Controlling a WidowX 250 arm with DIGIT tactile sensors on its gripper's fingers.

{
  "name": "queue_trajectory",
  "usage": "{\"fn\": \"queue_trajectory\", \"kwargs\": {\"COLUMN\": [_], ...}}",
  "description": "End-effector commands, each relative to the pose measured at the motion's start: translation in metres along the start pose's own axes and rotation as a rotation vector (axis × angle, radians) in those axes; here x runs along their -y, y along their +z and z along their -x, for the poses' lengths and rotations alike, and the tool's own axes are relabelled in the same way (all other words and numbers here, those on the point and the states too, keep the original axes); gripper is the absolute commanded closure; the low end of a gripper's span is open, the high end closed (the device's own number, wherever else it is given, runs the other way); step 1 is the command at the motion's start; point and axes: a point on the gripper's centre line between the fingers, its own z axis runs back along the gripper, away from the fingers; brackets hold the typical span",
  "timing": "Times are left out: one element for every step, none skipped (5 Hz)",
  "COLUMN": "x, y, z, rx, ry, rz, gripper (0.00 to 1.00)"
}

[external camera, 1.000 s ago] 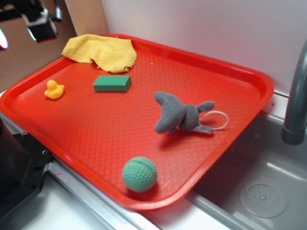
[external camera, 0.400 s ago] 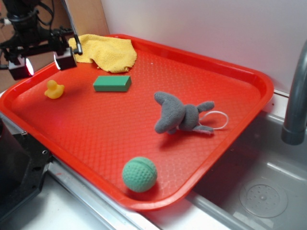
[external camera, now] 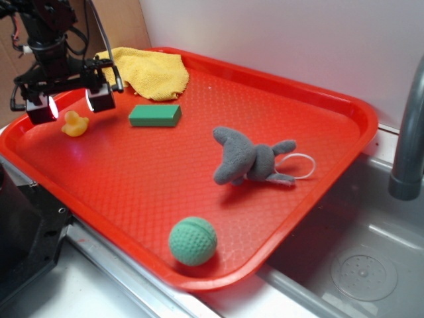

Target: Grab the yellow duck.

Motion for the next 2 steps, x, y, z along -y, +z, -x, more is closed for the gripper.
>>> {"fn": "queue_trajectory", "kwargs": {"x": [-0.0094,-0.0108], "y": [-0.0036,-0.0003], "z": [0.0032,0.003], "rx": [0.047,0.059], "ry": [0.124,0.14], "rz": [0.023,0.023], "gripper": [1.0,1.0]}}
